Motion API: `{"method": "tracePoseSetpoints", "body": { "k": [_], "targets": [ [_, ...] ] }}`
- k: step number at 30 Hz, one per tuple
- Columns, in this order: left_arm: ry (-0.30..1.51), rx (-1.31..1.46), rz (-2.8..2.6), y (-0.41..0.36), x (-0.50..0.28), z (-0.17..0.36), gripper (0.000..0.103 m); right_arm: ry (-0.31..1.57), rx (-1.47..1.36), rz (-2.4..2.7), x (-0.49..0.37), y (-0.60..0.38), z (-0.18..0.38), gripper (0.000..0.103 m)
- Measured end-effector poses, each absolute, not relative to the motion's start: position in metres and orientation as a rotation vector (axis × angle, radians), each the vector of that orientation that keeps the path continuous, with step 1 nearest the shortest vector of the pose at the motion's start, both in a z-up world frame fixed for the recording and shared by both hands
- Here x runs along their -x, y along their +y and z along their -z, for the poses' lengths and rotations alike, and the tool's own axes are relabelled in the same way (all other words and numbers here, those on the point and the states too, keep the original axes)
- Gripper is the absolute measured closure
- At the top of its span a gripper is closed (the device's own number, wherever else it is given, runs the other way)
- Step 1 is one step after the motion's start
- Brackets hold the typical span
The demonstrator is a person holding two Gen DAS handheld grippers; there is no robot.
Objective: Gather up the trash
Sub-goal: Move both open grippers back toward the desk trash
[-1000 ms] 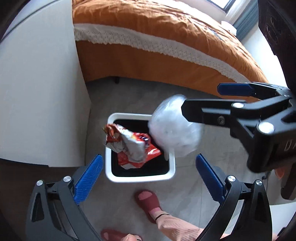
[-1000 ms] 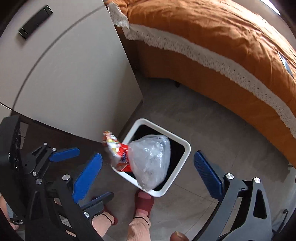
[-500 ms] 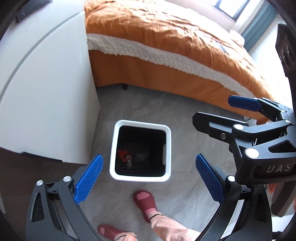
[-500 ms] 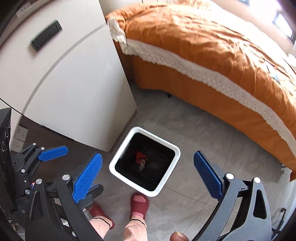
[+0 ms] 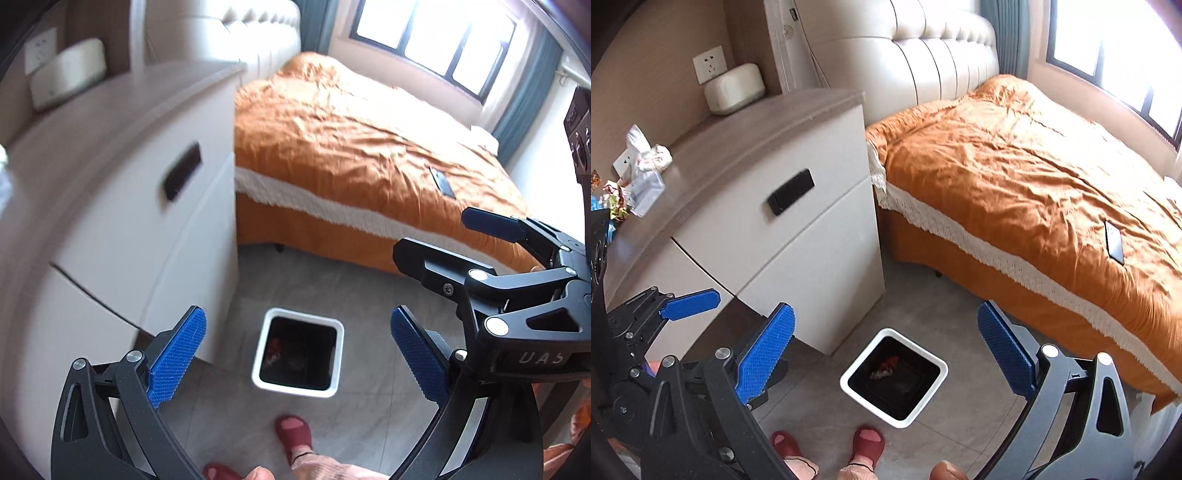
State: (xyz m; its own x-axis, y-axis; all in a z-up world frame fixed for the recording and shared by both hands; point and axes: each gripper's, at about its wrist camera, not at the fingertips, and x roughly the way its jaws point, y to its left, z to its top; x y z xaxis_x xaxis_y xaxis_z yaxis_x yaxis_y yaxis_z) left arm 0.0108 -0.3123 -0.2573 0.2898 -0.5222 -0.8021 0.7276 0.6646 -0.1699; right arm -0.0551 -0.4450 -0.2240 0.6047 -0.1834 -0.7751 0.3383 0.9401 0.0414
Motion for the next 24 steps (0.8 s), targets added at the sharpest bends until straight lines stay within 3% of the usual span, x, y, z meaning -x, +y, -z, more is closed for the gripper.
{"method": "tracePoseSetpoints", "body": {
  "k": [12,24],
  "targets": [
    [0.820,-0.146,0.560,-0.245,-0.020,0.149,0.005,0.673,-0.128,0.119,0.036,-0.403,0.128,0.004],
    [0.751,-0.100,0.247,-0.178,-0.025,0.102,0.005,0.585,-0.052,-0.141,0.001,-0.349,0.083,0.004]
  ]
}}
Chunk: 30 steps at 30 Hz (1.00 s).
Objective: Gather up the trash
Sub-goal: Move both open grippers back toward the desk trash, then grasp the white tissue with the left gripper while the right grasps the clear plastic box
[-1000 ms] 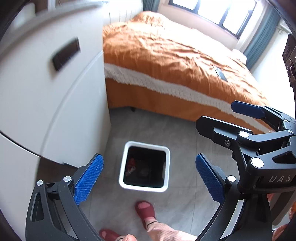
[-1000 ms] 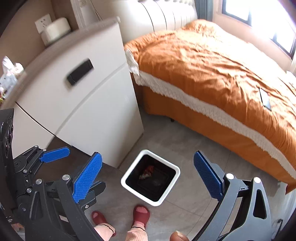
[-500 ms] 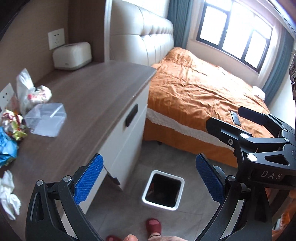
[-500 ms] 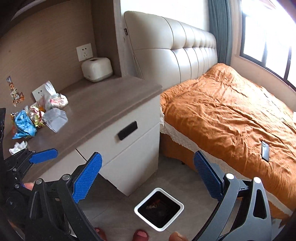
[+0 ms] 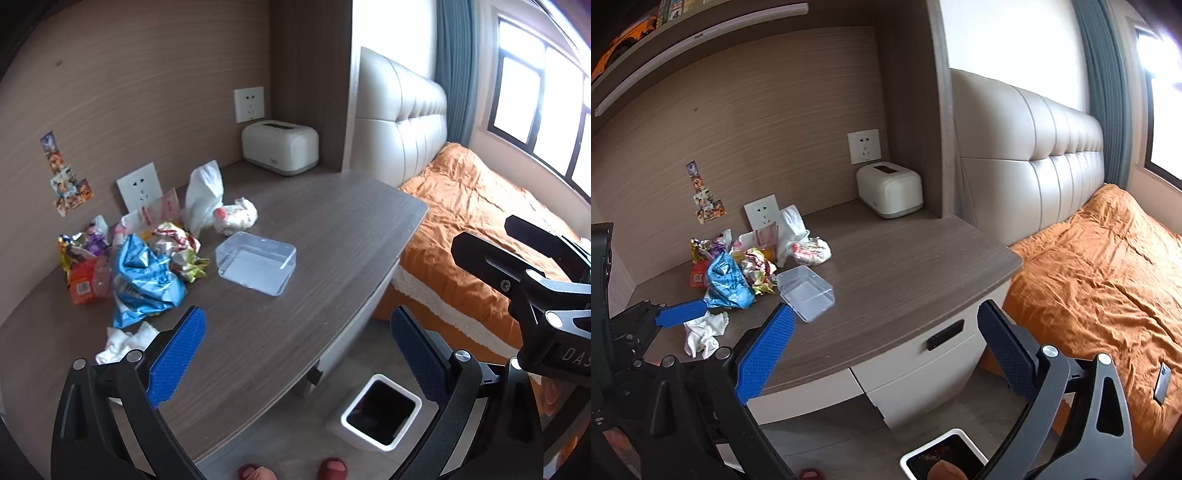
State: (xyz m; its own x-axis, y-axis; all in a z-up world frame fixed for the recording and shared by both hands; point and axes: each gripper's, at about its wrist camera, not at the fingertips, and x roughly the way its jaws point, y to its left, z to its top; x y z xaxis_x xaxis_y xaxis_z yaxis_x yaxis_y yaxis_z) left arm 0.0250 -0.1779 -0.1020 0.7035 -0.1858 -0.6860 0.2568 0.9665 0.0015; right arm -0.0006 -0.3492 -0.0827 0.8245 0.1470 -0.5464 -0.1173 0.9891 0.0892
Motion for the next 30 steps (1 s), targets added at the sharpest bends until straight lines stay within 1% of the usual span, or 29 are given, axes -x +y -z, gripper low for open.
{"method": "tracePoseSetpoints", "body": {
  "k": [5,14,17,21,30],
  "targets": [
    [0.746,-0.082,0.179,-0.149,-0.023,0.099,0.005,0.596,-0.020,-0.220,-0.017,-0.317,0.082,0.004],
    [0.753,-0.019,-0.009,-0.080,-0.029,0.116,0.005,0.653,0.079,-0.292,-0.048,-0.267,0.101,0.004],
    [0.762,0.004,-0.065,-0.061,-0.034,0.127,0.005,0.692,0.086,-0.306,-0.064,-0.256,0.114,0.004],
    [0.826,0.015,-0.103,-0.041,-0.049,0.150,0.005,0.742,0.105,-0.301,-0.084,-0.245,0.137,0.004],
    [0.913,0.010,-0.105,-0.027,-0.074,0.191,0.005,0.829,0.145,-0.268,-0.135,-0.241,0.191,0.004]
  ]
}}
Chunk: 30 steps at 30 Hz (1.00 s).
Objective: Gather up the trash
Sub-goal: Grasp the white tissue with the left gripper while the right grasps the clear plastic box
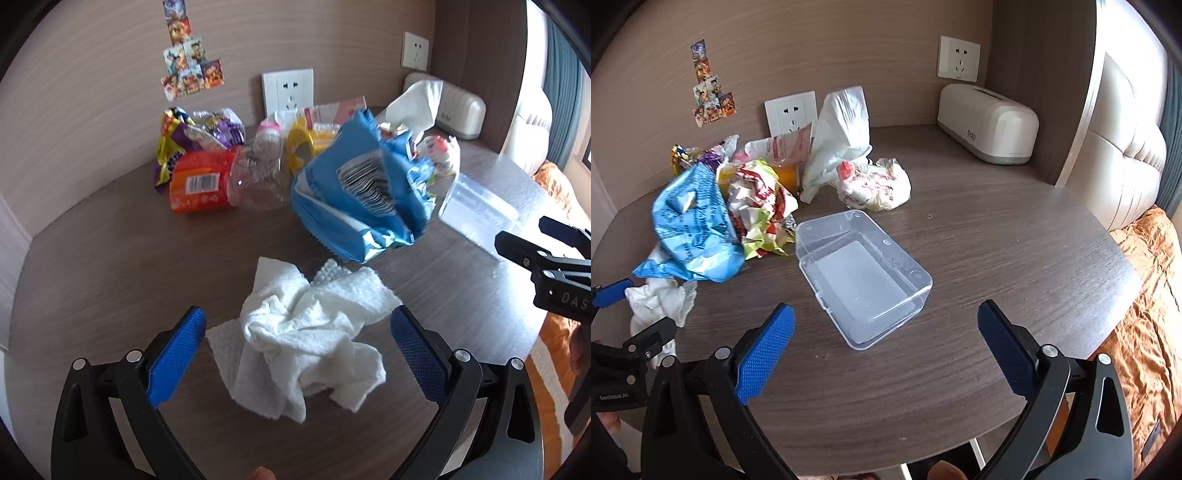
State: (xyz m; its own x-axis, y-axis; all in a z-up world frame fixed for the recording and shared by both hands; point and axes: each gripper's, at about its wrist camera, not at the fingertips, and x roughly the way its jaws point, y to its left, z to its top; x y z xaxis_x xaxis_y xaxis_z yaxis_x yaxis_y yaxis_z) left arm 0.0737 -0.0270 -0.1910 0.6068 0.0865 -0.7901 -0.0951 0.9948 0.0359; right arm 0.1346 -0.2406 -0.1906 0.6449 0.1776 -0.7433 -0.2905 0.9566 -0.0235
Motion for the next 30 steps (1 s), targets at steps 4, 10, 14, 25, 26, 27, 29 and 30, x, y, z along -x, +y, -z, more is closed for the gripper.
{"method": "tracePoseSetpoints", "body": {
  "k": [4,10,14,25,26,27,29,30],
  "targets": [
    [0.948,0.024,-0.081,-0.023,-0.084,0.204,0.005,0.844,0.150,-0.271,-0.156,-0.238,0.205,0.004],
    [0.912,0.008,-0.057,-0.025,-0.085,0.202,0.034,0.851,0.136,-0.310,-0.170,-0.231,0.213,0.004],
    [0.935,0.014,-0.035,-0.026,-0.083,0.197,0.067,0.830,0.139,-0.327,-0.161,-0.225,0.208,0.035],
    [0.901,0.004,-0.010,-0.030,-0.053,0.165,0.071,0.811,0.069,-0.334,-0.123,-0.228,0.170,0.043],
    [0.890,-0.006,0.002,-0.036,-0.048,0.160,0.071,0.801,0.067,-0.330,-0.118,-0.230,0.165,0.043],
    [0.882,-0.010,0.013,-0.040,-0.048,0.158,0.071,0.792,0.067,-0.325,-0.114,-0.232,0.160,0.043],
    [0.861,-0.023,0.047,-0.053,-0.042,0.150,0.071,0.771,0.064,-0.311,-0.103,-0.238,0.150,0.043],
    [0.854,-0.028,0.065,-0.059,-0.038,0.147,0.071,0.764,0.059,-0.304,-0.096,-0.243,0.146,0.043]
  ]
}}
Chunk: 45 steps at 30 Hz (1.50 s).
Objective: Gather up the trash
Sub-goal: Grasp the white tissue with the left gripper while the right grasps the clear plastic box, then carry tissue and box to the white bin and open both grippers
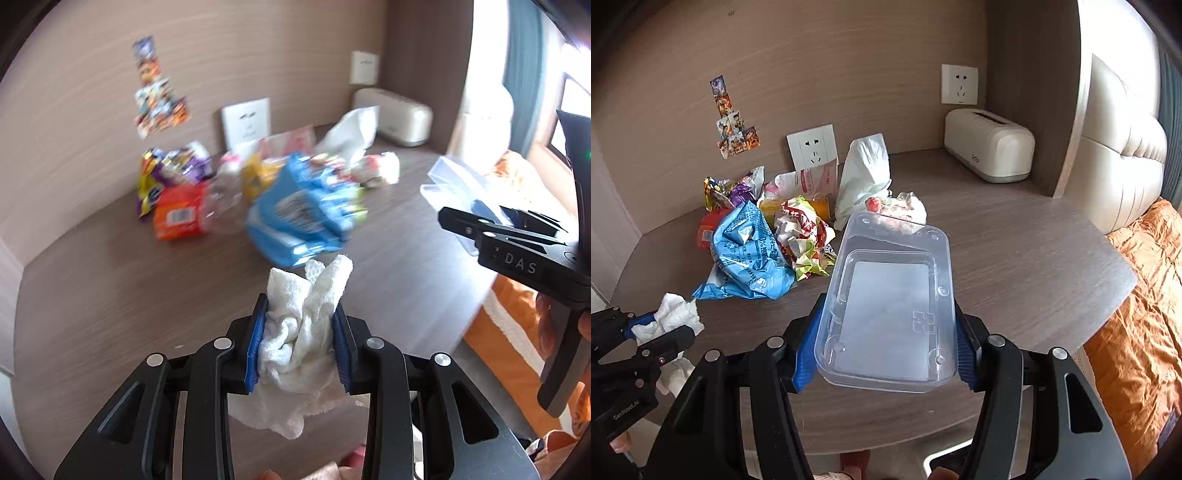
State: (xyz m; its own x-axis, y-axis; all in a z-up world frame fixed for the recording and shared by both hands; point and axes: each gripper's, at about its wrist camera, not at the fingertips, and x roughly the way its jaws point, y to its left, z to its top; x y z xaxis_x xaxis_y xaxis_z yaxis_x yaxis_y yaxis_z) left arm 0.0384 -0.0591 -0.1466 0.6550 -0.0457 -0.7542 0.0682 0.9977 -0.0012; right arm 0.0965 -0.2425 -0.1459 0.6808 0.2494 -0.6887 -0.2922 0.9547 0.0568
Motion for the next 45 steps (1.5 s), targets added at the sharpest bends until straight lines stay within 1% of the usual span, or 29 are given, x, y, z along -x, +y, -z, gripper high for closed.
{"method": "tracePoseSetpoints", "body": {
  "k": [6,13,21,28,36,40,45],
  "targets": [
    [0.817,-0.072,0.200,-0.105,-0.033,0.133,0.071,0.733,0.033,-0.228,-0.063,-0.274,0.130,0.043],
    [0.800,-0.140,0.383,-0.173,-0.029,0.131,0.071,0.740,-0.018,-0.108,-0.024,-0.324,0.127,0.043],
    [0.822,-0.223,0.583,-0.249,-0.019,0.149,0.071,0.774,-0.090,0.031,0.018,-0.378,0.136,0.043],
    [0.861,-0.313,0.737,-0.301,-0.005,0.181,0.071,0.802,-0.159,0.124,0.046,-0.409,0.151,0.043],
    [0.929,-0.365,0.872,-0.340,0.000,0.228,0.071,0.883,-0.230,0.187,0.062,-0.434,0.197,0.043],
    [0.959,-0.394,0.930,-0.356,-0.002,0.261,0.071,0.940,-0.275,0.200,0.063,-0.446,0.235,0.043],
    [1.014,-0.428,0.997,-0.374,-0.007,0.322,0.071,1.015,-0.330,0.218,0.057,-0.463,0.300,0.043]
  ]
}}
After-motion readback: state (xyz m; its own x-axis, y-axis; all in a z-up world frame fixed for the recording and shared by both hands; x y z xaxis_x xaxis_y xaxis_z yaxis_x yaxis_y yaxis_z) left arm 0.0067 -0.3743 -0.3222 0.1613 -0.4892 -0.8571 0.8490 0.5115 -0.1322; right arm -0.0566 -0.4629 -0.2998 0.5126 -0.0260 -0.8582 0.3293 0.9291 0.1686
